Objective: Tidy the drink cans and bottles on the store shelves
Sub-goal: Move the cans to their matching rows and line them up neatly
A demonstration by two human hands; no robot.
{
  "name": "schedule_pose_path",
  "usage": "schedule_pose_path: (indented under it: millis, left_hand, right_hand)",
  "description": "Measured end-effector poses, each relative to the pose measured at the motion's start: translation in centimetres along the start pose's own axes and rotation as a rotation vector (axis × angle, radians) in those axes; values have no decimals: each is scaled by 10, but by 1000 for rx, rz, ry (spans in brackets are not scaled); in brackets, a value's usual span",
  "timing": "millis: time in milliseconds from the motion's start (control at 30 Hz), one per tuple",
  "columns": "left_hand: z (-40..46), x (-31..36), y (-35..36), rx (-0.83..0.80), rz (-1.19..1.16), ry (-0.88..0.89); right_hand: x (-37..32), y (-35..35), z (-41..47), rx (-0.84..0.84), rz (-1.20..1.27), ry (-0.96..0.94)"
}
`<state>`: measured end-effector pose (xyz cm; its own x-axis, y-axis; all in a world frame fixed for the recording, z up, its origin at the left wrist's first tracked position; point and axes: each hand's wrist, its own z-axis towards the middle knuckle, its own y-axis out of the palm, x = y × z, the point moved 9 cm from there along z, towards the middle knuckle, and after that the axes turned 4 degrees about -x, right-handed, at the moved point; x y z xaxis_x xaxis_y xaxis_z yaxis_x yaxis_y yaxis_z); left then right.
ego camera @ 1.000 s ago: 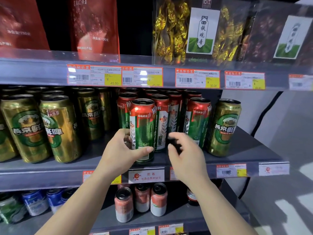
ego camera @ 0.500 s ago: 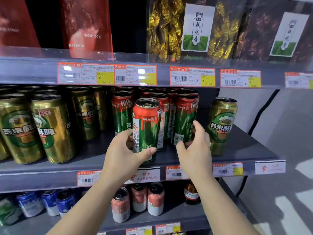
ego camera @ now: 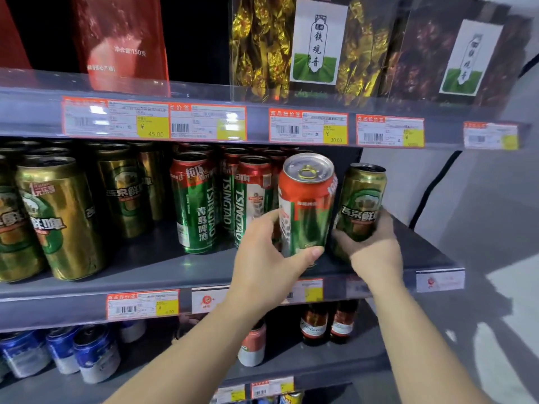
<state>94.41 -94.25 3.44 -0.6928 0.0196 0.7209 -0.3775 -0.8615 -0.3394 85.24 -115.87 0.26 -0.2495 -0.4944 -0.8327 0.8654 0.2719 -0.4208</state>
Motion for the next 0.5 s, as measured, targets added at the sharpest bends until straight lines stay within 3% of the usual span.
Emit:
schedule_pose_path:
  millis: [100,267,500]
  left_hand:
    - [8,6,35,-60,-25,-8]
    - [26,0,85,-105,39,-109]
    - [42,-18,119,-140,234,-339]
  right_hand:
    - [19,-2,21,-122,-13,45]
    - [45,-35,40,-60,-134,92]
    - [44,-48,41,-60,-119,53]
